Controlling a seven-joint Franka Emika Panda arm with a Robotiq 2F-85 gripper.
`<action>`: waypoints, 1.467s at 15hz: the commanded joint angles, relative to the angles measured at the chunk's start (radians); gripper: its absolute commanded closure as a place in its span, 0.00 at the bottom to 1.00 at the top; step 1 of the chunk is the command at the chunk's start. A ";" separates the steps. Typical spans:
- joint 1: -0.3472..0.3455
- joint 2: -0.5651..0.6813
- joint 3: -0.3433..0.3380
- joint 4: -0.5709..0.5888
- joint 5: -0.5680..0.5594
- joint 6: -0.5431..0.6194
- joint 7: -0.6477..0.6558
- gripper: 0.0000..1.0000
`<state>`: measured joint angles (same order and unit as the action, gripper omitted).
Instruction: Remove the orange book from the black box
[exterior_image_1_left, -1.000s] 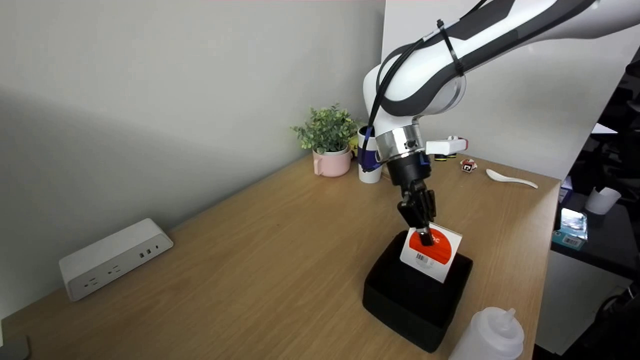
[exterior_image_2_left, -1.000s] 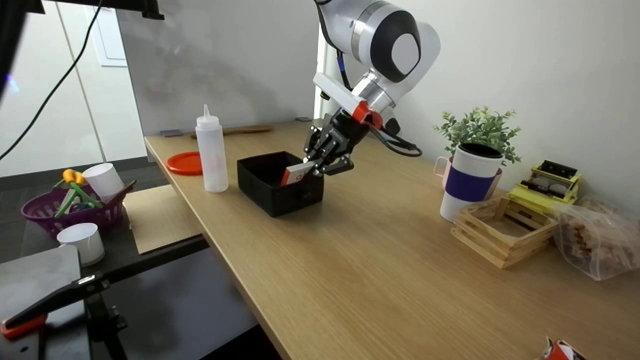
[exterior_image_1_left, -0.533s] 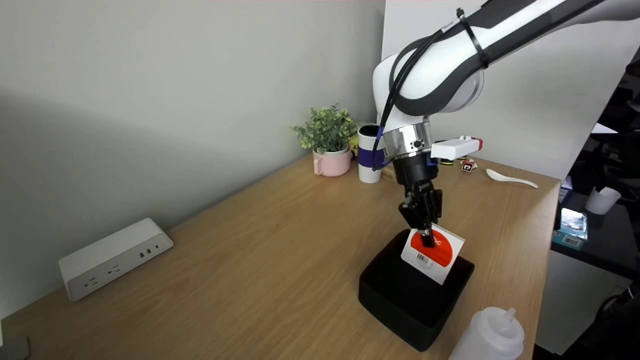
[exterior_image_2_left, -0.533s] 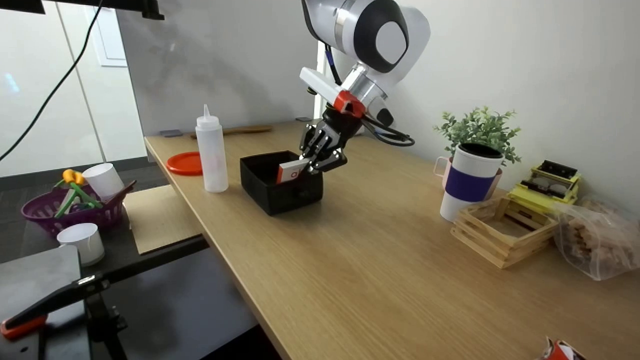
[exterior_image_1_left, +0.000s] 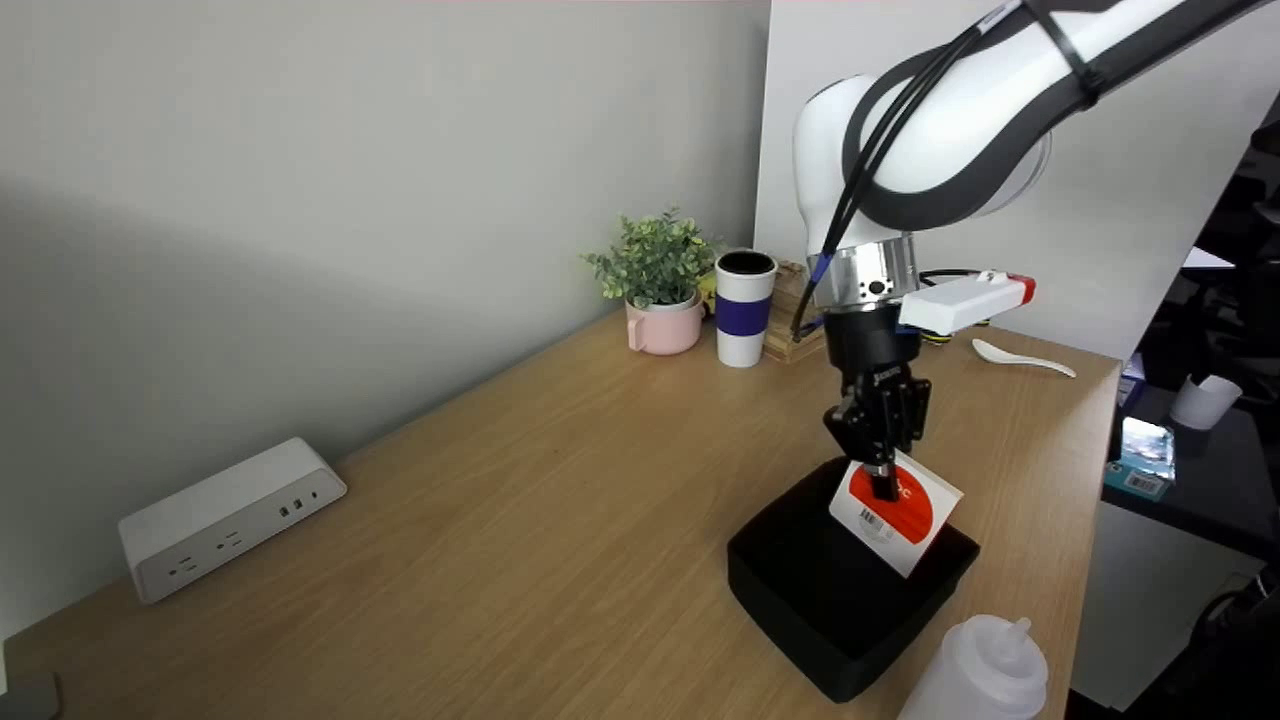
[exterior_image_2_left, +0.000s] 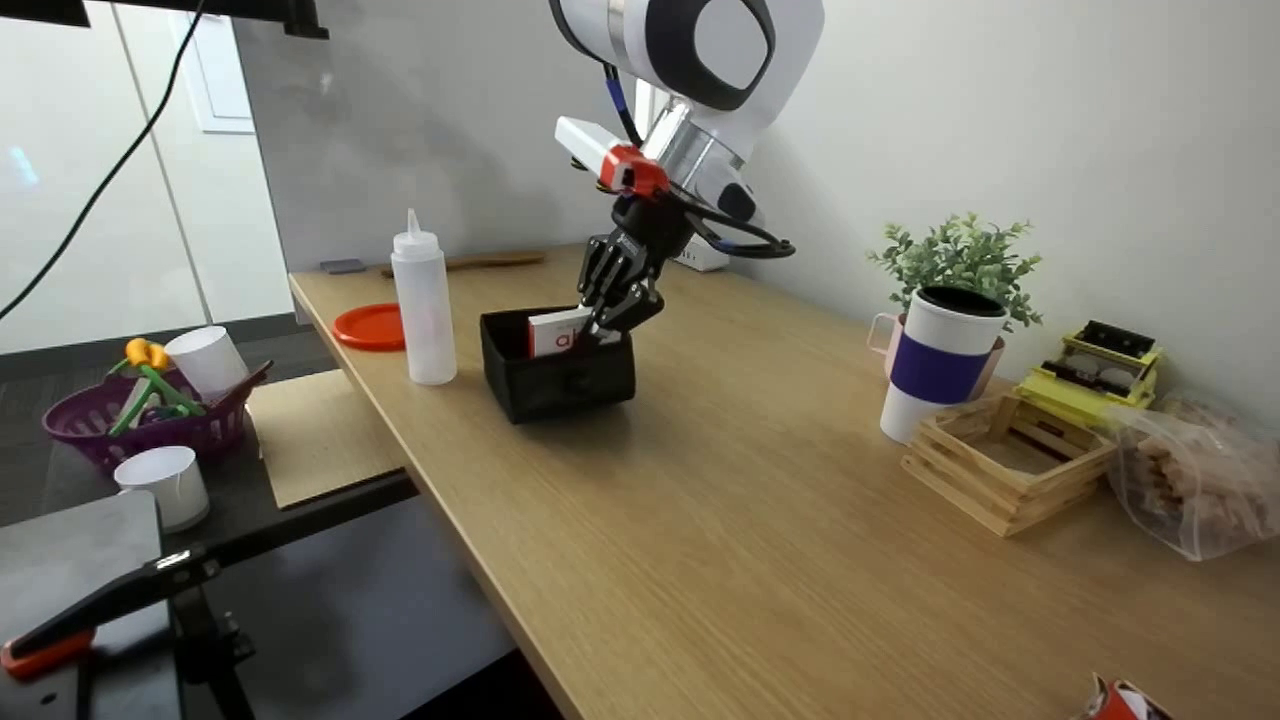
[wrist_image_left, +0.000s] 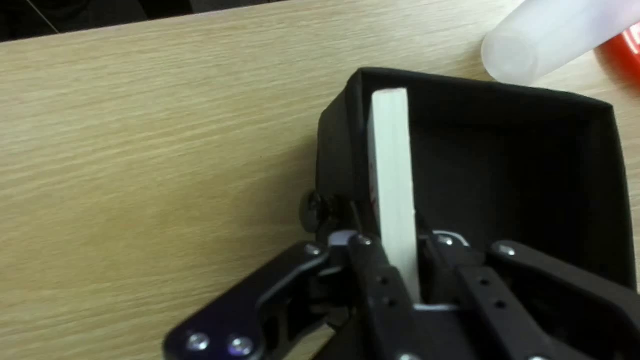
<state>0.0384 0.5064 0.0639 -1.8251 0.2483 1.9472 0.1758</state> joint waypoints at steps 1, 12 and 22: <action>0.024 -0.068 -0.019 -0.097 -0.012 0.054 0.042 0.96; 0.014 -0.021 -0.003 -0.035 -0.116 0.026 -0.169 0.96; 0.004 0.037 0.024 0.049 -0.176 0.006 -0.419 0.29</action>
<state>0.0500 0.5231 0.0758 -1.8086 0.0926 1.9687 -0.2097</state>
